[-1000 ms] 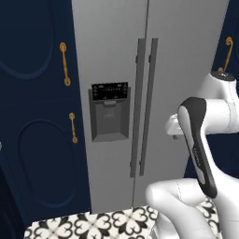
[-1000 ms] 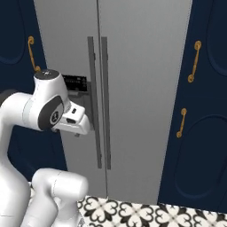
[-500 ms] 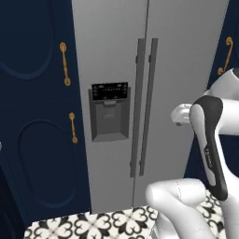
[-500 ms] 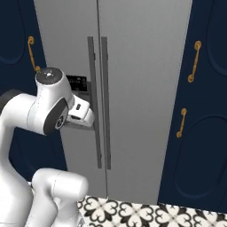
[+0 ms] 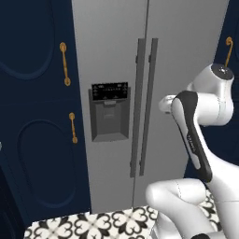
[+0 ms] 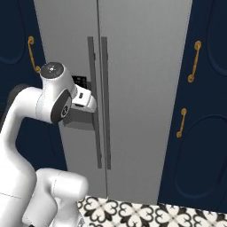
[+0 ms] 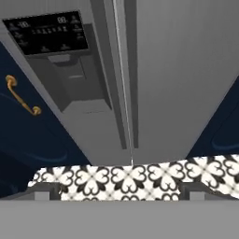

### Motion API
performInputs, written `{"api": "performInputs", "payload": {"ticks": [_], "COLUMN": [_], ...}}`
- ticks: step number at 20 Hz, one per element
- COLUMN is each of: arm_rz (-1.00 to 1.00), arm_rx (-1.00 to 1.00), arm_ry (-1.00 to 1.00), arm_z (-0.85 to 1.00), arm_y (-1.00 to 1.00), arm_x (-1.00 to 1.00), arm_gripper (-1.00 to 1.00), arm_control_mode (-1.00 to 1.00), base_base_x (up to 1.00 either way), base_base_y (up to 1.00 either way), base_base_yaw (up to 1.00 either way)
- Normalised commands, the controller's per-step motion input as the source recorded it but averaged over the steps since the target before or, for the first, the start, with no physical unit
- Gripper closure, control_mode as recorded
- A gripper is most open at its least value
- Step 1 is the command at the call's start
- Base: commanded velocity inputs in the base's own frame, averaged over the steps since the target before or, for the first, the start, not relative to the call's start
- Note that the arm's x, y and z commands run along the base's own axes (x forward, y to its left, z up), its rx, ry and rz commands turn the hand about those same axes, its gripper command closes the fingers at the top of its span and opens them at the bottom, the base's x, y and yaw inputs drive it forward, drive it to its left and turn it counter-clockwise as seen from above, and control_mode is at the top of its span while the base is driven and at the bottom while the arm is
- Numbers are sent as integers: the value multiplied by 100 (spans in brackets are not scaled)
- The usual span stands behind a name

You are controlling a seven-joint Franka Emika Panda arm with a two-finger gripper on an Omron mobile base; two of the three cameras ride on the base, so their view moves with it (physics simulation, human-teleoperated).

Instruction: Grab a lemon wedge from the fridge and one ice cube from the ice bowl, and put them in the glass of lemonade.

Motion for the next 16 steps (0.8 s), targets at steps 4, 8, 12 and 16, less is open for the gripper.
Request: {"api": "performInputs", "payload": {"ticks": [4,8,12,16], "arm_rz": [1,0,2,8], "arm_rx": [-13,-20,-4,0], "arm_ry": [-13,-6,-3,-12], "arm_z": [0,0,0,0], "arm_y": [0,6,0,0], "arm_x": [30,13,3,9], "arm_gripper": [-100,-100,-100,-100], "arm_control_mode": [-100,-100,-100,-100], "base_base_x": [0,0,0,0], "base_base_y": [0,0,0,0], "base_base_yaw": [0,0,0,0]}}
